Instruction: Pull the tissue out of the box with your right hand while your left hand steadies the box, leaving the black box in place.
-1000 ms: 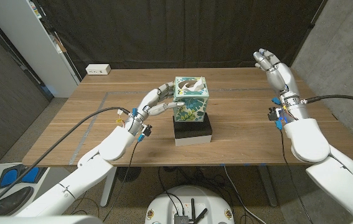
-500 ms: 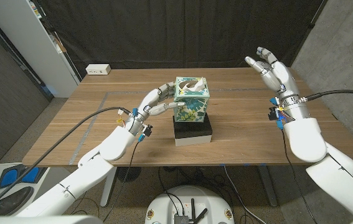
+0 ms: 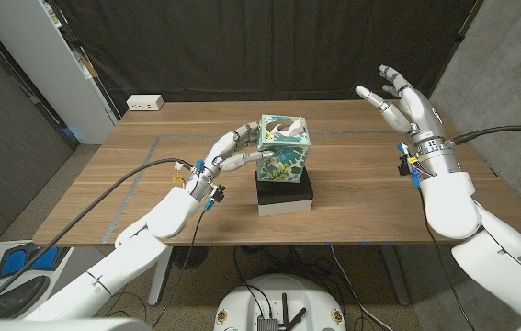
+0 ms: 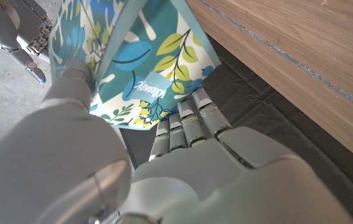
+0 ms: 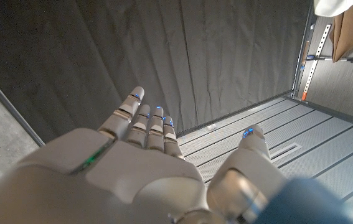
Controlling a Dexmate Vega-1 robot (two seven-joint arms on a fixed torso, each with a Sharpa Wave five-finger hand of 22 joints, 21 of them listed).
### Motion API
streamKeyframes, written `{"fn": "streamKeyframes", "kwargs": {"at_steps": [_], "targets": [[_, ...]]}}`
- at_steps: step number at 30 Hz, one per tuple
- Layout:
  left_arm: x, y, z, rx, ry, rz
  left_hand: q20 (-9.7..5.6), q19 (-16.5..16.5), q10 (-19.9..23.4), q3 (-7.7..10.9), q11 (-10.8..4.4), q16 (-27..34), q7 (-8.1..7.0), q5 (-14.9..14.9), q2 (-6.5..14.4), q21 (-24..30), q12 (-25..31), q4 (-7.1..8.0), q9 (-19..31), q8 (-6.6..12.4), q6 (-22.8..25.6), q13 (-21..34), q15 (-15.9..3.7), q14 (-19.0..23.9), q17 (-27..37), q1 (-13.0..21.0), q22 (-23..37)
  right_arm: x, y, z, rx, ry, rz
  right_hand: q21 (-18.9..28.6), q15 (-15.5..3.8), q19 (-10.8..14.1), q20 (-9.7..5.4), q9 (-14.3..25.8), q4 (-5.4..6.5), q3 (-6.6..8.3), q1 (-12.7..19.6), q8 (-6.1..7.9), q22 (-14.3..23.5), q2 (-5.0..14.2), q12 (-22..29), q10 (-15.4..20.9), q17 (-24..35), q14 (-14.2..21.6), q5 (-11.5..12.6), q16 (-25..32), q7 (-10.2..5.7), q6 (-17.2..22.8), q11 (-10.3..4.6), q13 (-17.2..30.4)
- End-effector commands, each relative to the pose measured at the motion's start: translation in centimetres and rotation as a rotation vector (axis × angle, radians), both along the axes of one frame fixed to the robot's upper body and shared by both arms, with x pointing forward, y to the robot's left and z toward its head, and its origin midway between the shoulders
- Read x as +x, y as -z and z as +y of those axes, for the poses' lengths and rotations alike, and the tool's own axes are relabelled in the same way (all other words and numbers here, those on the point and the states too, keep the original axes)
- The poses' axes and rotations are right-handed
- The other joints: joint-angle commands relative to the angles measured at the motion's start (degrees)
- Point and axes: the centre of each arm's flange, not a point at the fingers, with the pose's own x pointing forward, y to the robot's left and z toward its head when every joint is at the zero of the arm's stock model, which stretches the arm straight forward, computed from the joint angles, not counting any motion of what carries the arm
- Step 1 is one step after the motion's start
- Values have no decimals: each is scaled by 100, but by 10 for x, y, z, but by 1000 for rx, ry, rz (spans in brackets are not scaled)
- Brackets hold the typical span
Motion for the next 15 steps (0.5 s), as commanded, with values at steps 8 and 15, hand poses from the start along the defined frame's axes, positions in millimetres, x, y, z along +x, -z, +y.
{"fn": "streamKeyframes", "kwargs": {"at_steps": [8, 15], "targets": [[3, 1, -2, -33, 17, -20, -130, 137, 110, 28, -51, 24, 17, 37, 374, 40, -2, 1, 13, 3, 112, 41, -88, 65, 28, 386, 24, -6, -9, 1, -62, 56, 16, 10, -22, 55, -33, 18, -50, 133, 212, 72, 14, 75, 14, 23, 6, 60, 34, 23, -54, 142, -75, 15], [4, 1, -2, -39, 21, -17, -132, 139, 118, 27, -45, 17, 15, 41, 384, 39, -5, 0, 15, 1, 121, 45, -82, 55, 29, 405, 24, -8, -12, 3, -84, 68, 21, -8, -59, 38, -65, 29, -127, 295, 522, 105, 12, 178, 1, 15, -16, 47, 119, 7, -127, 225, -123, 16]]}}
